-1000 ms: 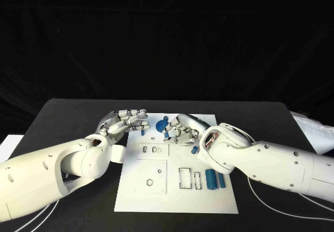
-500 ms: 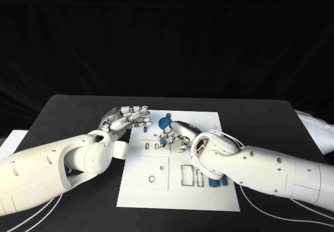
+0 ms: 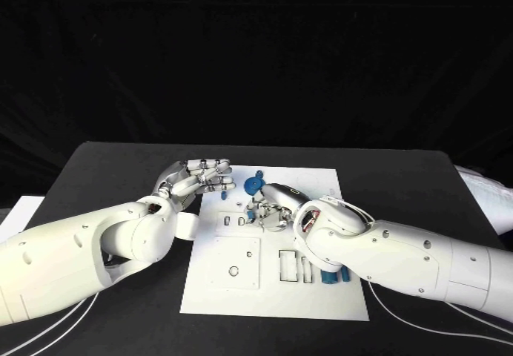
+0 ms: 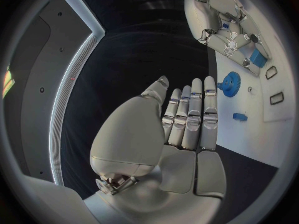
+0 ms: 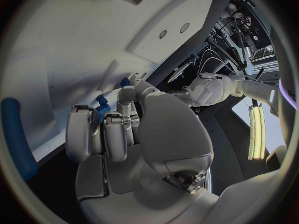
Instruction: Assemble the parts on the task board
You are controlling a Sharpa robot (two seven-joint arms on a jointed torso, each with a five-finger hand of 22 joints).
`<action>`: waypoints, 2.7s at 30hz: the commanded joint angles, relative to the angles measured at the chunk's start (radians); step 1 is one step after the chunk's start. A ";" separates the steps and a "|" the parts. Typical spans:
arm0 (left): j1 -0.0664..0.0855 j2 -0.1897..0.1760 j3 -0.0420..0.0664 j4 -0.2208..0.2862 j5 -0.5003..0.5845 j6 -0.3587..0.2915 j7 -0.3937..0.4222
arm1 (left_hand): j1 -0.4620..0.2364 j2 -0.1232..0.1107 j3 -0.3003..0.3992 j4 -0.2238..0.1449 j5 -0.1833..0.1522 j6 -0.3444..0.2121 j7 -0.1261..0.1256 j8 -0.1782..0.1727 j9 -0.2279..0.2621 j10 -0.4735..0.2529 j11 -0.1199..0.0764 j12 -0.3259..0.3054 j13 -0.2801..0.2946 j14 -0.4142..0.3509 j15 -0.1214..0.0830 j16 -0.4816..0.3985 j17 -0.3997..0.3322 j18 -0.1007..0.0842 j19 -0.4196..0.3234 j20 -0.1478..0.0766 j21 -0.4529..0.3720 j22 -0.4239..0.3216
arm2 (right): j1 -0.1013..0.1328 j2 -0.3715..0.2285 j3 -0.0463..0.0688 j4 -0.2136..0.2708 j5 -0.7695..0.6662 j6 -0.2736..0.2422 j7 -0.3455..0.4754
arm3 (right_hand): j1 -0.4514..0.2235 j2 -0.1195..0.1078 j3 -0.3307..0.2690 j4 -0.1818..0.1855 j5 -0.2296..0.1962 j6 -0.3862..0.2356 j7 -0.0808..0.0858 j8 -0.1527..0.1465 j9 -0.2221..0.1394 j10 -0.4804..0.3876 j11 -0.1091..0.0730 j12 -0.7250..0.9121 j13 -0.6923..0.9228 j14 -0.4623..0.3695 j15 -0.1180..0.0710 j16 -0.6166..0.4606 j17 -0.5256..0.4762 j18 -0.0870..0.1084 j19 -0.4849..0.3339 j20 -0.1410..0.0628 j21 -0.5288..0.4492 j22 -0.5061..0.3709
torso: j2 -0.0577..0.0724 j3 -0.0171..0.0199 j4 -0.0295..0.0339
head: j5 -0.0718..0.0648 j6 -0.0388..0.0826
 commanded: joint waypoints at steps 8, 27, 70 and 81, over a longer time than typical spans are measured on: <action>0.001 0.001 0.001 0.003 0.003 0.014 0.010 | 0.000 0.006 0.001 -0.008 -0.007 0.001 0.004 -0.005 -0.001 -0.007 0.001 -0.003 -0.001 0.007 -0.002 -0.006 0.002 0.011 0.005 -0.001 -0.006 -0.001 | -0.006 0.000 -0.003 0.001 -0.017 0.061 -0.012 | -0.021 -0.008 0.008 -0.005 -0.002 0.017 -0.011 -0.006 -0.006 -0.044 -0.012 -0.121 -0.093 0.091 -0.002 -0.012 0.200 -0.015 -0.001 -0.002 -0.008 -0.001 | 0.000 -0.0002 -0.0001 | 0.000 -0.005; 0.001 0.001 0.001 0.005 0.003 0.016 0.008 | 0.000 0.006 0.001 -0.009 -0.007 0.000 0.005 -0.005 -0.001 -0.008 0.001 -0.003 -0.001 0.007 -0.002 -0.006 0.002 0.011 0.006 -0.001 -0.007 -0.001 | -0.008 -0.004 -0.004 0.001 -0.021 0.088 -0.026 | -0.031 -0.023 0.010 -0.006 -0.002 0.006 -0.006 -0.018 -0.011 -0.050 -0.008 -0.184 -0.143 0.089 0.001 -0.016 0.194 -0.016 0.003 -0.001 -0.004 0.006 | -0.001 -0.0007 0.0009 | -0.004 -0.013; 0.001 0.001 0.001 0.002 0.003 0.018 0.005 | -0.003 0.006 0.000 -0.010 -0.007 0.000 0.006 -0.007 -0.001 -0.010 0.002 -0.003 -0.001 0.008 -0.002 -0.008 0.003 0.011 0.007 -0.001 -0.009 -0.001 | -0.008 -0.005 -0.005 -0.002 -0.029 0.035 -0.033 | -0.105 -0.098 -0.045 0.038 -0.007 -0.070 0.019 -0.059 -0.018 -0.044 0.015 -0.227 -0.186 0.082 0.020 -0.042 0.165 -0.016 0.003 0.018 -0.004 0.008 | -0.001 -0.0007 0.0001 | -0.008 -0.019; 0.001 0.002 0.001 0.001 0.003 0.021 0.004 | -0.003 0.006 0.000 -0.011 -0.007 0.000 0.006 -0.007 -0.001 -0.010 0.002 -0.003 -0.001 0.009 -0.002 -0.008 0.004 0.011 0.008 -0.001 -0.009 -0.001 | -0.010 -0.009 -0.005 0.015 -0.034 -0.076 -0.005 | -0.094 -0.114 -0.082 0.042 -0.007 -0.100 0.022 -0.062 -0.020 -0.041 0.017 -0.215 -0.178 0.082 0.022 -0.042 0.165 -0.018 0.006 0.019 -0.001 0.015 | 0.000 -0.0005 0.0013 | -0.011 -0.017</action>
